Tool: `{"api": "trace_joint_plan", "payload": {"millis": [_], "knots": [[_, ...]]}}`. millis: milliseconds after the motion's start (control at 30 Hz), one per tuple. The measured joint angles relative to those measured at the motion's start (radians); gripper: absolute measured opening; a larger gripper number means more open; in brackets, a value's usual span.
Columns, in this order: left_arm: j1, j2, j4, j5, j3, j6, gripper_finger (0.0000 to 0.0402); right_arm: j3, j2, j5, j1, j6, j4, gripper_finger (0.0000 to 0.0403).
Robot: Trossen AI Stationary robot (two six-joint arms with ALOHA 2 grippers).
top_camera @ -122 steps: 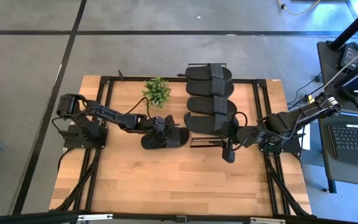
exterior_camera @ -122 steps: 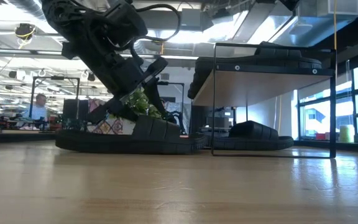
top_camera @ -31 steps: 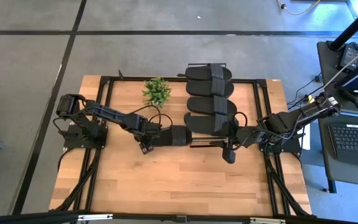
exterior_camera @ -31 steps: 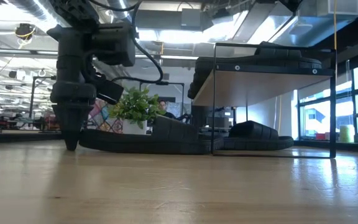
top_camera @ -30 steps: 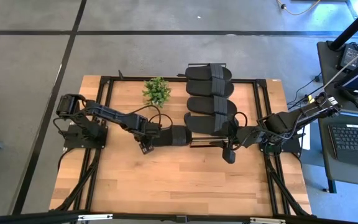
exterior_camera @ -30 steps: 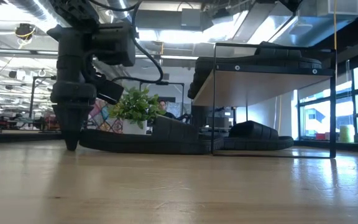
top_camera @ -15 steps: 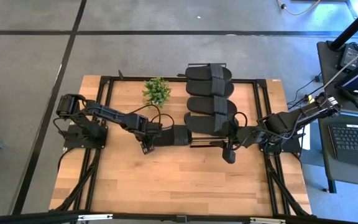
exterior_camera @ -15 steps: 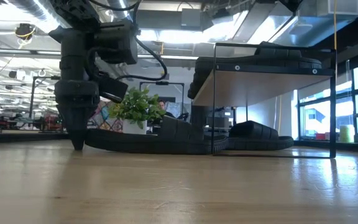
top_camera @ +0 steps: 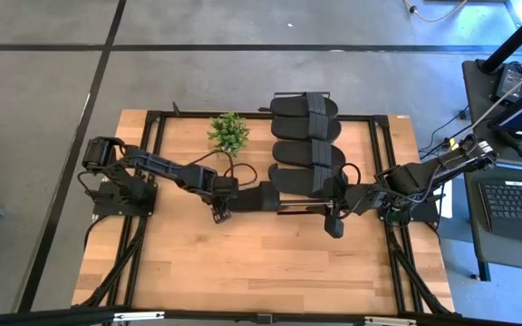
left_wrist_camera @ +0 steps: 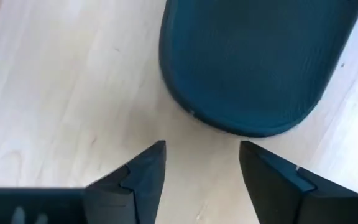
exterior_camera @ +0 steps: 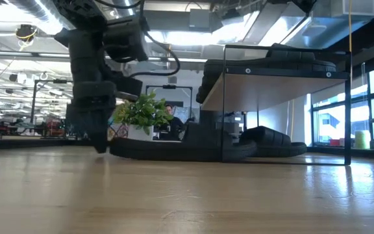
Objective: Pick and place slides into the shelf
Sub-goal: Put the black slide under the shelf
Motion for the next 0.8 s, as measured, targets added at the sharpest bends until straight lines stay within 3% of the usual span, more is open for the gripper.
{"api": "trace_joint_plan", "payload": {"millis": [800], "knots": [[0.005,0.002,0.279,-0.107,-0.002,0.01,0.0195,0.0,0.0,-0.001,0.0,0.001,-0.008,0.0167]]}}
